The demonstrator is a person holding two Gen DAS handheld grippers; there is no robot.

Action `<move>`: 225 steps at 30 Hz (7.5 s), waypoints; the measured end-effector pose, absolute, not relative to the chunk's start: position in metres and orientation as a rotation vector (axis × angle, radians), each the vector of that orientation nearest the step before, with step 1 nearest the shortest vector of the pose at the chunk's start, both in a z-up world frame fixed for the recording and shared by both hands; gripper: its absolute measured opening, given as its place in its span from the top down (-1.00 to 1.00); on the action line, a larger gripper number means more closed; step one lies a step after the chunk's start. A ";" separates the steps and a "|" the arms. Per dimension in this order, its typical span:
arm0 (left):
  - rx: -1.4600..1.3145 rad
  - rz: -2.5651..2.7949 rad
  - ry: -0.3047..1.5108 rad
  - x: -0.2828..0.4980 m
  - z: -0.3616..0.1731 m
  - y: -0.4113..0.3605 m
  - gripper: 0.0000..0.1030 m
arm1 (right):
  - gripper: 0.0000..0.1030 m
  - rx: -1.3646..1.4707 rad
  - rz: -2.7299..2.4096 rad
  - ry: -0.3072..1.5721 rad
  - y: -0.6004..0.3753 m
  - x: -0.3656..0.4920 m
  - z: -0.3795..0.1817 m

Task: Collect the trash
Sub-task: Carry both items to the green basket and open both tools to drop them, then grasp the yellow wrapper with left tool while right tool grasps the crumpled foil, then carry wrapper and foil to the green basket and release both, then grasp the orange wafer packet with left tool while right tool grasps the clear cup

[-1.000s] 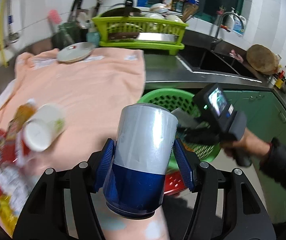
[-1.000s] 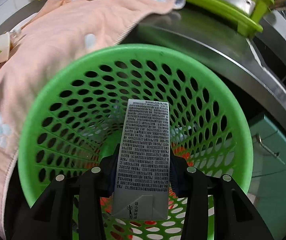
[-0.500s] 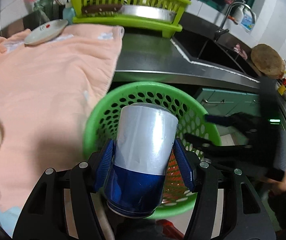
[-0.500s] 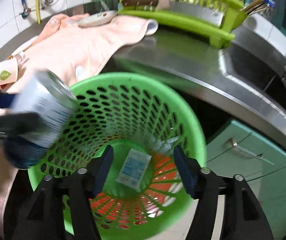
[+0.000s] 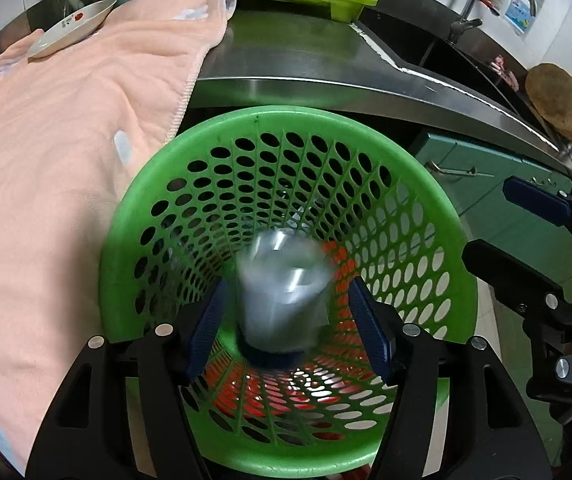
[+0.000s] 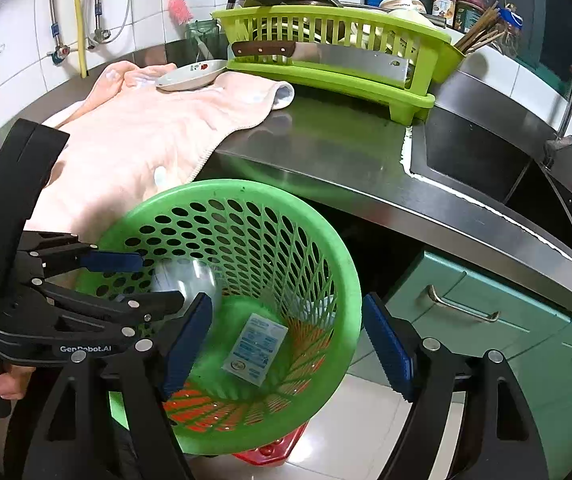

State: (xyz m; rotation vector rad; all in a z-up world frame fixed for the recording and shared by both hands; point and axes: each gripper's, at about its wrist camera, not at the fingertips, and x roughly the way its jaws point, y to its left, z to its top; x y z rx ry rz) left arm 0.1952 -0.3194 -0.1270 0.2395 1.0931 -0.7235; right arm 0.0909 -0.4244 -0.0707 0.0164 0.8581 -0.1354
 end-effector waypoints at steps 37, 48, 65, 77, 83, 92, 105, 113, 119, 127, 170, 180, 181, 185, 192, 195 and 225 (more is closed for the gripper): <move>0.090 -0.121 0.724 0.124 0.002 0.013 -0.47 | -0.65 -0.098 0.182 0.750 -0.236 0.125 -0.005; 0.144 -0.083 0.839 0.144 -0.046 0.069 -0.57 | -0.65 -0.148 0.300 0.748 -0.168 0.138 -0.005; 0.050 -0.136 0.804 0.151 -0.046 0.095 0.05 | -0.65 -0.176 0.456 0.779 -0.109 0.149 -0.019; -0.053 -0.148 0.756 0.140 -0.030 0.126 0.36 | -0.64 -0.233 0.586 0.777 -0.046 0.159 -0.031; -0.064 -0.154 0.766 0.138 -0.034 0.134 0.36 | -0.64 -0.234 0.609 0.800 -0.032 0.165 -0.040; -0.095 -0.167 0.760 0.137 -0.034 0.140 0.37 | -0.48 -0.243 0.639 0.827 -0.007 0.178 -0.058; -0.095 -0.183 0.728 0.133 -0.017 0.133 0.39 | 0.09 -0.161 0.628 0.789 -0.030 0.167 -0.044; -0.069 -0.274 0.685 0.127 0.008 0.094 0.39 | 0.08 -0.095 0.546 0.739 -0.090 0.141 -0.020; -0.036 -0.379 0.661 0.125 0.018 0.040 0.39 | 0.08 -0.065 0.379 0.769 -0.168 0.132 -0.030; -0.005 -0.524 0.673 0.131 0.019 -0.044 0.39 | 0.08 -0.062 0.149 0.831 -0.266 0.120 -0.058; 0.108 -0.729 0.877 0.151 -0.055 -0.241 -0.26 | -0.49 0.098 -0.064 0.781 -0.404 0.074 -0.058; 0.066 -0.594 0.789 0.132 -0.021 -0.164 -0.26 | -0.55 0.052 0.052 0.738 -0.347 0.076 -0.036; 0.054 -0.572 0.783 0.130 -0.019 -0.151 -0.26 | -0.55 0.047 0.064 0.736 -0.341 0.077 -0.035; 0.014 -0.476 0.765 0.125 -0.015 -0.103 -0.26 | -0.56 0.021 0.121 0.733 -0.311 0.085 -0.031; -0.037 -0.265 0.749 0.120 -0.014 -0.010 -0.26 | -0.61 -0.005 0.206 0.721 -0.267 0.096 -0.025; -0.048 -0.169 0.752 0.117 -0.015 0.028 -0.38 | -0.61 -0.018 0.240 0.719 -0.248 0.103 -0.022; -0.170 -0.055 0.914 0.117 -0.089 0.126 -0.77 | -0.63 -0.095 0.401 0.756 -0.159 0.140 -0.028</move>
